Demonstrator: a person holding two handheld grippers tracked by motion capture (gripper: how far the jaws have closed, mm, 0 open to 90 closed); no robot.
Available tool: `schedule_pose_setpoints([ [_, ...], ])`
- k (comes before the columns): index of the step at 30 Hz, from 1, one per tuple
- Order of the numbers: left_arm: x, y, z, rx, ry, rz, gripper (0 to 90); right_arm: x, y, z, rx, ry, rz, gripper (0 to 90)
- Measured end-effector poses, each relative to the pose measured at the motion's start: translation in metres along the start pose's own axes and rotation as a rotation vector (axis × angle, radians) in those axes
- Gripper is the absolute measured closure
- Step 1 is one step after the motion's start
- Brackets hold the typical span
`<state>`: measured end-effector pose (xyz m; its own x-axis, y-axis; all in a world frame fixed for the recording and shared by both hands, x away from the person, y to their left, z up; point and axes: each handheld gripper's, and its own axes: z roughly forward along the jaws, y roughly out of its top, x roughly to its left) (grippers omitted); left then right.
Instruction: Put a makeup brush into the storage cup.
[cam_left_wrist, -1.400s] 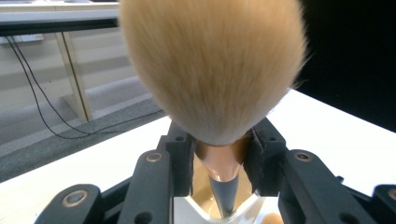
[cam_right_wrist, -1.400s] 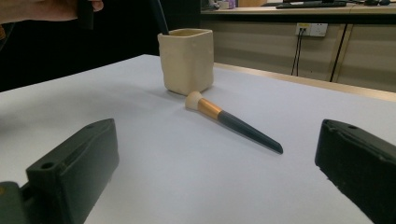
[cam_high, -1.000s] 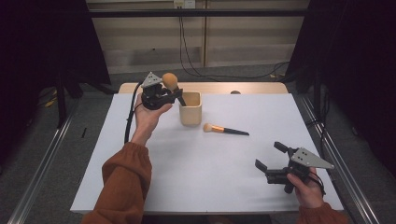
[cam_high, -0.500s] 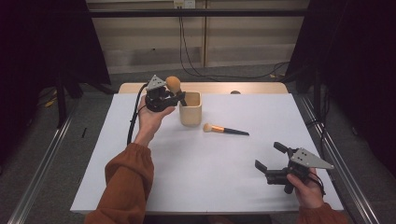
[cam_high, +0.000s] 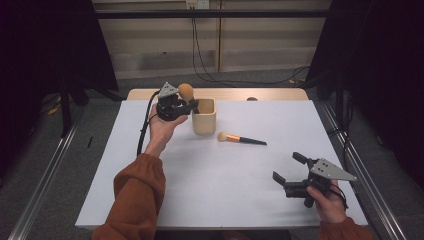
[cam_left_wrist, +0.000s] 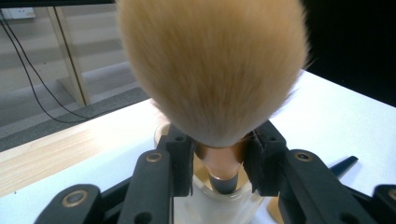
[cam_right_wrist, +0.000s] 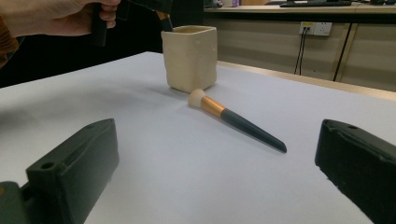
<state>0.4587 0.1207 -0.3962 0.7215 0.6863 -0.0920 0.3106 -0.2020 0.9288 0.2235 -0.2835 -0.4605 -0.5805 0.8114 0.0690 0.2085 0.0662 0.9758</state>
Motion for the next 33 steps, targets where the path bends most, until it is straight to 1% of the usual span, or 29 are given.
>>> schedule_pose_setpoints([
  [5, 0.0003, -0.0027, 0.0010, -0.002, -0.005, -0.012, 66.1, 0.0000, 0.0000, -0.0001, 0.000, 0.000, 0.000, 0.0],
  [11, -0.0015, -0.0030, 0.0020, 0.008, -0.004, -0.004, 65.9, 0.0003, -0.0002, 0.0006, 0.000, 0.001, 0.000, 0.0],
  [15, -0.0002, -0.0047, 0.0032, 0.020, 0.000, -0.011, 65.6, 0.0007, -0.0002, 0.0008, 0.001, 0.001, -0.002, 0.0],
  [17, 0.0011, -0.0059, 0.0031, 0.021, -0.002, -0.023, 64.2, 0.0008, -0.0003, 0.0007, 0.001, 0.003, -0.001, 0.0],
  [18, 0.0013, -0.0064, 0.0034, 0.030, -0.001, -0.022, 62.8, 0.0008, -0.0004, 0.0006, 0.002, 0.002, -0.001, 0.0],
  [20, 0.0020, -0.0081, 0.0039, 0.027, -0.001, -0.034, 60.4, 0.0006, -0.0004, 0.0005, 0.002, 0.002, -0.001, 0.0],
  [21, 0.0023, -0.0087, 0.0041, 0.027, 0.000, -0.045, 57.5, 0.0006, -0.0004, 0.0004, 0.002, 0.002, -0.001, 0.0],
  [23, 0.0022, -0.0097, 0.0043, 0.024, 0.001, -0.050, 50.0, 0.0008, -0.0004, 0.0002, 0.002, 0.002, 0.000, 0.0],
  [24, 0.0021, -0.0098, 0.0041, 0.024, 0.006, -0.049, 48.5, 0.0008, -0.0004, 0.0002, 0.002, 0.002, 0.000, 0.0],
  [25, 0.0022, -0.0100, 0.0037, 0.023, 0.003, -0.057, 45.6, 0.0007, -0.0004, 0.0002, 0.001, 0.001, -0.001, 0.0],
  [27, 0.0028, -0.0098, 0.0026, 0.021, 0.005, -0.062, 36.3, 0.0007, -0.0003, 0.0003, 0.000, 0.001, -0.001, 0.0],
  [30, 0.0034, -0.0092, -0.0003, 0.007, 0.010, -0.072, 26.8, 0.0009, -0.0003, 0.0002, 0.000, 0.001, -0.002, 0.0],
  [31, 0.0035, -0.0090, -0.0017, 0.005, 0.005, -0.078, 23.1, 0.0009, -0.0003, 0.0003, 0.001, 0.001, -0.001, 0.0],
  [32, 0.0035, -0.0090, -0.0030, 0.004, 0.018, -0.072, 20.9, 0.0008, -0.0002, 0.0003, 0.001, 0.001, -0.002, 0.0],
  [33, 0.0033, -0.0093, -0.0038, -0.003, 0.029, -0.082, 17.5, 0.0008, -0.0002, 0.0004, 0.000, 0.001, -0.002, 0.0],
])
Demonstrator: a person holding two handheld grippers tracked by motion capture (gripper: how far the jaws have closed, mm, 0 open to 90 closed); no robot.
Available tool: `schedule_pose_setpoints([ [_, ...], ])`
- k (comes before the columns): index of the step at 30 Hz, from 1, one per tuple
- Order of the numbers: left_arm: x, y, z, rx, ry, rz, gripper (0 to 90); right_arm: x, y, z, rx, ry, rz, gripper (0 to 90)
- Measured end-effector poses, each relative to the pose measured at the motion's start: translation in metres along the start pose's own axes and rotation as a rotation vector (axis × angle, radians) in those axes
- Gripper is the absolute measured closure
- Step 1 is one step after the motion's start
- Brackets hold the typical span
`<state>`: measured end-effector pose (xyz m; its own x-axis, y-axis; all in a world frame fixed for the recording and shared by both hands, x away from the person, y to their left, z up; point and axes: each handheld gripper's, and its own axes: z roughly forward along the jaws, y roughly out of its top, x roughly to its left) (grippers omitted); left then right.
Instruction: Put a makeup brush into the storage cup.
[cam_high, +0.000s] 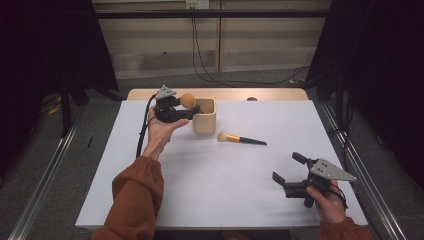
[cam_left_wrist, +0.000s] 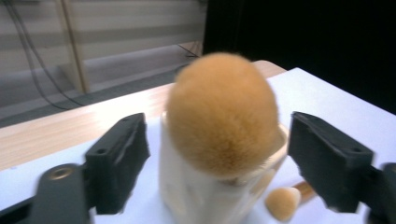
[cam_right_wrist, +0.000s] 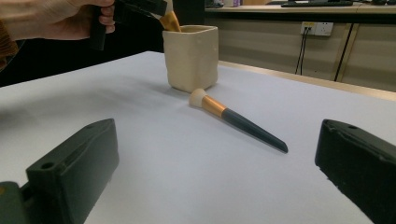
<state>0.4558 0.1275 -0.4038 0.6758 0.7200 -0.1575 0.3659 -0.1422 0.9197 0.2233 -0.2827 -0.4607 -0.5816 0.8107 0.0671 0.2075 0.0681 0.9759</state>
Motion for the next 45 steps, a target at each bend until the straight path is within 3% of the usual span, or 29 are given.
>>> schedule_pose_setpoints([
  [5, -0.001, -0.003, -0.007, -0.012, 0.001, -0.027, 8.6, 0.000, 0.000, 0.000, 0.000, -0.002, -0.001, 0.0],
  [9, -0.004, -0.004, -0.013, -0.024, -0.005, -0.025, 4.1, 0.000, 0.000, 0.000, 0.001, -0.002, -0.001, 0.0],
  [11, -0.004, -0.006, -0.016, -0.022, 0.014, -0.025, 2.9, -0.001, 0.000, 0.000, 0.000, -0.003, -0.003, 0.0],
  [13, -0.003, -0.007, -0.021, -0.035, 0.007, -0.056, 2.9, -0.001, 0.000, 0.000, -0.001, -0.003, -0.002, 0.0],
  [16, -0.004, -0.011, -0.028, -0.033, 0.021, -0.022, 2.6, -0.001, 0.000, 0.000, 0.002, -0.004, -0.004, 0.0],
  [30, -0.011, -0.020, -0.064, -0.076, 0.006, 0.003, 3.2, 0.000, 0.000, 0.003, 0.007, -0.001, -0.009, 0.0],
  [35, -0.018, -0.023, -0.074, -0.095, 0.002, 0.037, 3.6, 0.000, 0.001, 0.004, 0.004, -0.001, -0.009, 0.0],
  [45, -0.022, -0.034, -0.099, -0.135, -0.008, 0.043, 3.5, -0.001, 0.001, 0.004, 0.000, -0.008, -0.007, 0.0],
])
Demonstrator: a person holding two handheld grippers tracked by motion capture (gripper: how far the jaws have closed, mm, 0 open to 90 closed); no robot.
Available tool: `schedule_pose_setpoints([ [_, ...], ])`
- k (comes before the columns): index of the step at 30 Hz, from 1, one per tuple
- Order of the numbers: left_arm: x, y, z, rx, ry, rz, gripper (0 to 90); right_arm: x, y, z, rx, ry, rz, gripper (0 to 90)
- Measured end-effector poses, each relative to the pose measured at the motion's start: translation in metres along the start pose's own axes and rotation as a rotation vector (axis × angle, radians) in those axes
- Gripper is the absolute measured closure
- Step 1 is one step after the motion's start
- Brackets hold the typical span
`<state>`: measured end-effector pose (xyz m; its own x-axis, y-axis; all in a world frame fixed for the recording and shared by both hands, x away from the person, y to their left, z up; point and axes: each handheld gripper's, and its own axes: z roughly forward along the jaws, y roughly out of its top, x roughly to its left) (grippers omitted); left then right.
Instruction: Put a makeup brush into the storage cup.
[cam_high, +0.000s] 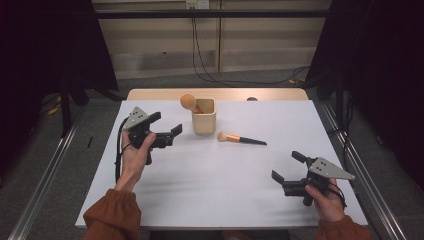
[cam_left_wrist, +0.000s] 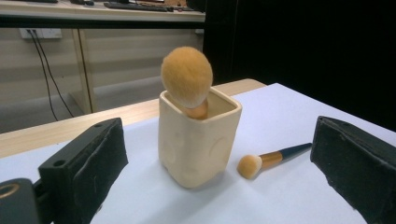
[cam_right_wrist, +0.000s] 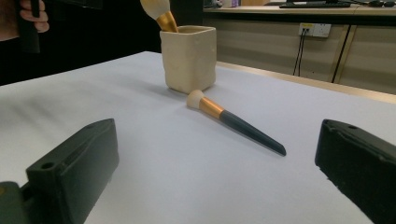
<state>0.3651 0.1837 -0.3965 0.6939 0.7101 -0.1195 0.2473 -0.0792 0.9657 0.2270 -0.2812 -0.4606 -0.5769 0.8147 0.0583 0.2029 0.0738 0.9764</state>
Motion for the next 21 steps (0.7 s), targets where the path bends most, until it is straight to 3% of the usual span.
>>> schedule_pose_setpoints([
  [6, -0.002, -0.009, -0.016, 0.001, -0.014, 0.005, 3.0, 0.000, 0.000, -0.001, 0.001, -0.008, 0.002, 0.0],
  [11, -0.003, -0.018, -0.029, 0.014, 0.040, 0.014, 3.7, 0.000, 0.000, -0.004, -0.002, -0.020, 0.007, 0.0],
  [13, -0.005, -0.020, -0.034, 0.008, 0.034, -0.002, 3.7, -0.001, 0.000, -0.004, -0.003, -0.023, 0.006, 0.0],
  [16, -0.008, -0.024, -0.040, 0.015, 0.062, 0.041, 3.3, 0.000, 0.000, -0.004, -0.004, -0.024, 0.002, 0.0],
  [21, -0.009, -0.033, -0.050, 0.033, 0.065, 0.036, 3.1, -0.001, 0.000, -0.004, -0.003, -0.027, 0.002, 0.0],
])
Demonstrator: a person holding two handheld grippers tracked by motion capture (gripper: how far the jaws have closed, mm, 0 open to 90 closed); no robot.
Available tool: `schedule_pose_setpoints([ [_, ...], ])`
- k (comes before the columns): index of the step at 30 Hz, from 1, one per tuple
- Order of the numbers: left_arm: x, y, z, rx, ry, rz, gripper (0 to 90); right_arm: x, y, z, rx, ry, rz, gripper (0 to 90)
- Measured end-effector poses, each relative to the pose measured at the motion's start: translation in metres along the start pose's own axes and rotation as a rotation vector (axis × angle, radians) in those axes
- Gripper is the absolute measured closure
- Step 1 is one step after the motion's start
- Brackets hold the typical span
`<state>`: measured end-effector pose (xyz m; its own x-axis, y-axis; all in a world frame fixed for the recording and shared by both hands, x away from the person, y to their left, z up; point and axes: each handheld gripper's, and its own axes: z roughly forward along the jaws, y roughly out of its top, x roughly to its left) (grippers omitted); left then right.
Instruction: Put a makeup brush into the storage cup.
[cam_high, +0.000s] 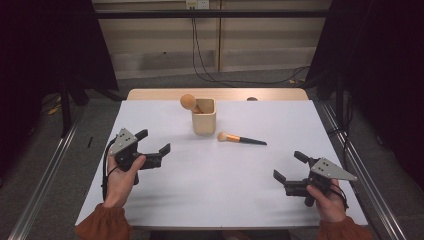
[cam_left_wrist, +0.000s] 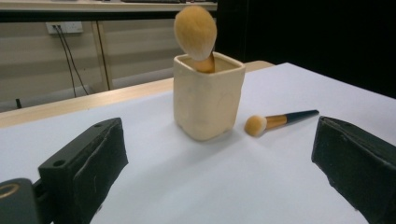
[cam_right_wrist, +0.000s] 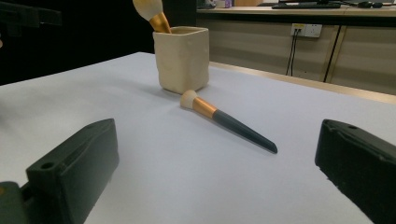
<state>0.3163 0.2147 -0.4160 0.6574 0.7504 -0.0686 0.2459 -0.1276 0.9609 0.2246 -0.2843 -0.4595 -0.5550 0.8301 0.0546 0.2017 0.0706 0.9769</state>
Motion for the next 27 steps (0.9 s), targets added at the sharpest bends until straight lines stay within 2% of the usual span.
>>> schedule_pose_setpoints([
  [4, -0.003, -0.008, -0.007, 0.020, -0.001, 0.004, 3.0, 0.000, 0.001, 0.000, -0.001, -0.007, 0.003, 0.0],
  [11, -0.007, -0.019, -0.024, -0.002, 0.028, -0.038, 2.3, 0.000, 0.001, 0.002, -0.004, -0.009, 0.004, 0.0],
  [15, -0.009, -0.028, -0.032, 0.009, 0.021, -0.031, 2.4, -0.001, 0.001, 0.003, 0.002, -0.006, 0.003, 0.0],
  [21, -0.013, -0.037, -0.041, -0.003, 0.028, -0.033, 2.9, 0.000, 0.000, 0.003, 0.005, -0.004, 0.000, 0.0],
  [27, -0.013, -0.044, -0.050, -0.011, 0.033, -0.048, 2.9, 0.000, 0.000, 0.000, 0.002, -0.004, -0.001, 0.0],
])
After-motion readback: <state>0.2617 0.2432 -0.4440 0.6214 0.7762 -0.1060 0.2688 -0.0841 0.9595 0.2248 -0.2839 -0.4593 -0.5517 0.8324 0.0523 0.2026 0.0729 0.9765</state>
